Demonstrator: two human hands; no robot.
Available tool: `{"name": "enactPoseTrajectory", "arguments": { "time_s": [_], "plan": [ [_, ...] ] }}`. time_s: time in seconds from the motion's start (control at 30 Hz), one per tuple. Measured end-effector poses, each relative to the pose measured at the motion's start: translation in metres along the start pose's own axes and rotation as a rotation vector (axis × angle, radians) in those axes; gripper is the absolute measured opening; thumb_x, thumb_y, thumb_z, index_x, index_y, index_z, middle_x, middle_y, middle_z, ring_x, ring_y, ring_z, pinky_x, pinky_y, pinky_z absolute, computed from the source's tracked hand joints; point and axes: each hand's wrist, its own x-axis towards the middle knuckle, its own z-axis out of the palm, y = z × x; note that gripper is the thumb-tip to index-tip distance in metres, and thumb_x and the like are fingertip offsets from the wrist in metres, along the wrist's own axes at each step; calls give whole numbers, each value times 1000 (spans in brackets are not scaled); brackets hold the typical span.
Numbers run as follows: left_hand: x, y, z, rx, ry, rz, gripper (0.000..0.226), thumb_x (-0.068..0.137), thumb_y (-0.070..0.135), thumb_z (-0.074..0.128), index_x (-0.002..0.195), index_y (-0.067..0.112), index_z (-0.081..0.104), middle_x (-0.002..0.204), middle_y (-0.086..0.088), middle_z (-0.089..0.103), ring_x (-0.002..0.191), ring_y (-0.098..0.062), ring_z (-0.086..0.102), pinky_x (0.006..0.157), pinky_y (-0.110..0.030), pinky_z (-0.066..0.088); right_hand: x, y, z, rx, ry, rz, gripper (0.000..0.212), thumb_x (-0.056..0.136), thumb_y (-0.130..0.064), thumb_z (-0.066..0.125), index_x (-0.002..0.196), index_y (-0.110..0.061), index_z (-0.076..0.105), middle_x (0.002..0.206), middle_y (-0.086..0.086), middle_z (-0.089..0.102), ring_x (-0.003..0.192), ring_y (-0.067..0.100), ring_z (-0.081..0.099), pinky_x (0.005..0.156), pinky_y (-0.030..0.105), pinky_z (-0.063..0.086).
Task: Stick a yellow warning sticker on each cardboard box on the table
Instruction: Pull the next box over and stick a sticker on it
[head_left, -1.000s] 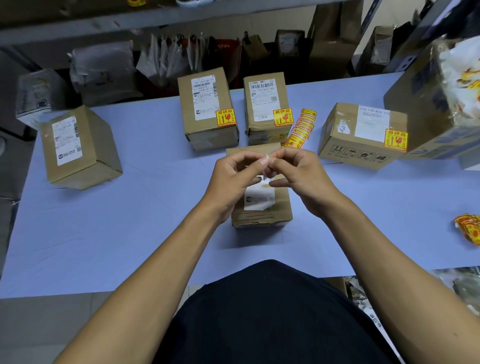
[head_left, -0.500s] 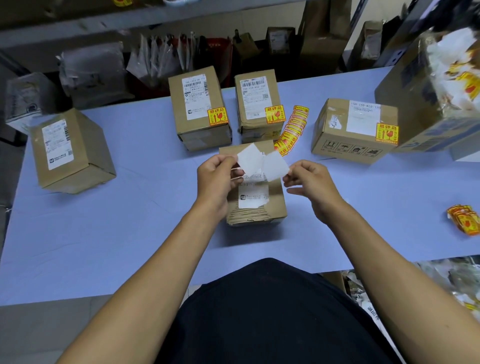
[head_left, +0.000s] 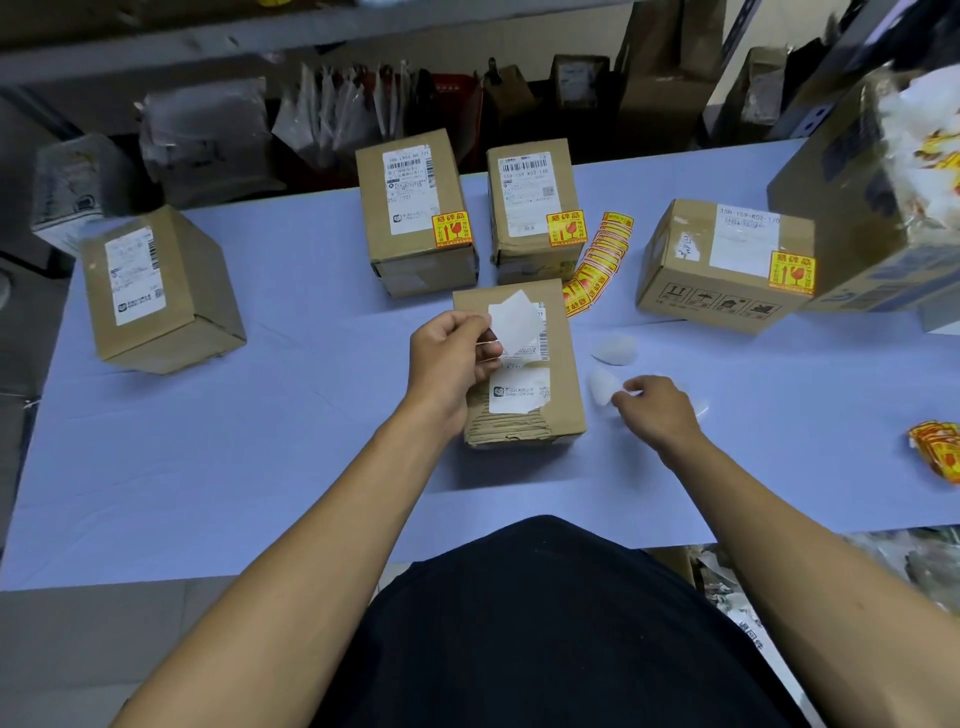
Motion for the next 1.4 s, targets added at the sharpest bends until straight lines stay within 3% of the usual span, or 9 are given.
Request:
{"name": "enactPoseTrajectory", "arguments": {
  "time_s": [0.07,0.27,0.53,0.63,0.7,0.83,1.0,1.2,1.4],
  "plan": [
    [1,0,0,-10,-1,-29,15,95,10,60,81,11,63,70,-3,61,56,-10,60,61,-25,56,-4,-12,-3,-107,93,-120,46,92,-22,56,136,-10,57,123,11,68,118,33,58,93,34,45],
    [6,0,1,0,-8,-135,15,94,11,60,80,9,61,66,-4,60,51,-11,62,51,-22,54,-36,-56,-1,-162,243,-680,46,92,-24,60,137,-24,55,118,-1,63,87,15,59,72,29,43],
    [4,-1,-1,-219,-105,-364,7,95,8,55,92,3,59,68,-7,57,47,-13,62,45,-22,53,-52,-80,5,-272,307,-1022,10,89,-12,68,99,-10,70,108,9,64,102,30,57,64,41,53],
    [5,1,-5,-380,-109,-410,3,92,6,57,93,5,59,79,-8,60,61,-16,62,50,-24,55,-50,-82,8,-95,243,-913,5,89,-13,66,93,-12,70,98,3,67,96,22,58,71,38,50],
    [7,3,-8,-422,-94,-380,6,93,14,57,92,10,62,81,-6,64,70,-17,62,57,-28,55,-49,-87,6,162,51,-655,3,89,-12,66,89,-10,68,89,6,69,86,17,61,76,40,53],
    [8,2,-9,128,-97,-79,9,94,19,60,89,17,66,87,-3,65,74,-16,57,62,-28,48,-47,-95,-6,583,-385,-173,11,94,-10,62,84,-14,62,64,-2,67,55,6,60,65,33,59],
    [7,9,-7,450,-321,-16,13,93,25,67,86,16,71,79,-2,69,62,-11,59,56,-23,50,-43,-93,-14,407,-502,-181,7,95,-13,59,89,-16,61,55,-9,62,55,7,57,64,28,58],
    [12,13,-3,639,-377,116,15,88,10,65,74,14,68,77,-7,67,59,-8,55,53,-19,46,-42,-95,-16,274,-537,-212,9,95,-21,63,88,-15,63,66,-3,68,58,6,59,65,27,59],
    [13,2,-1,627,-159,382,12,84,19,67,72,23,68,70,11,65,65,-4,57,61,-25,47,-42,-96,-10,530,-419,-230,3,92,-19,68,94,-20,67,69,-6,64,63,7,59,66,31,60]
  ]
}}
